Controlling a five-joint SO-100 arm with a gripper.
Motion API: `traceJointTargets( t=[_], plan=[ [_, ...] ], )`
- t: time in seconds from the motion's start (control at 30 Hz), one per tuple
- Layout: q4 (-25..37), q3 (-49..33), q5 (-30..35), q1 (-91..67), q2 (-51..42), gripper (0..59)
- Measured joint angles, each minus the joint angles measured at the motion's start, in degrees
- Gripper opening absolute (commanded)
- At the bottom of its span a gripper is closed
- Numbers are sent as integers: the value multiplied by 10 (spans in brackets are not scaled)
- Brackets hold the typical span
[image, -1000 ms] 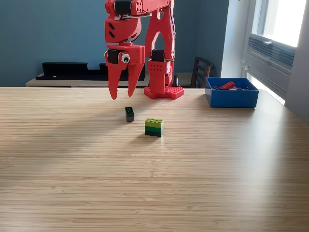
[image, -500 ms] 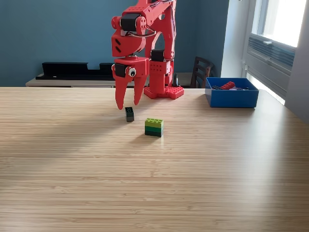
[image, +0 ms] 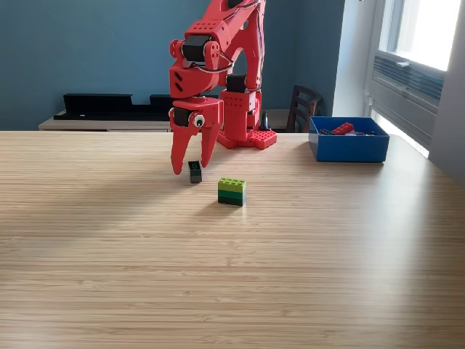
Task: Grasp a lego block and put it in the bin.
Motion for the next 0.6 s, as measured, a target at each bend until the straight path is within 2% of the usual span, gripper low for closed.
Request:
traceJointTargets(
  t=[0.23,0.47,0.6],
  plan=[
    [-48,32,1,0,0,213],
    [-82,40,15,0,3,120],
    [-91,40,18,0,3,19]
  ],
)
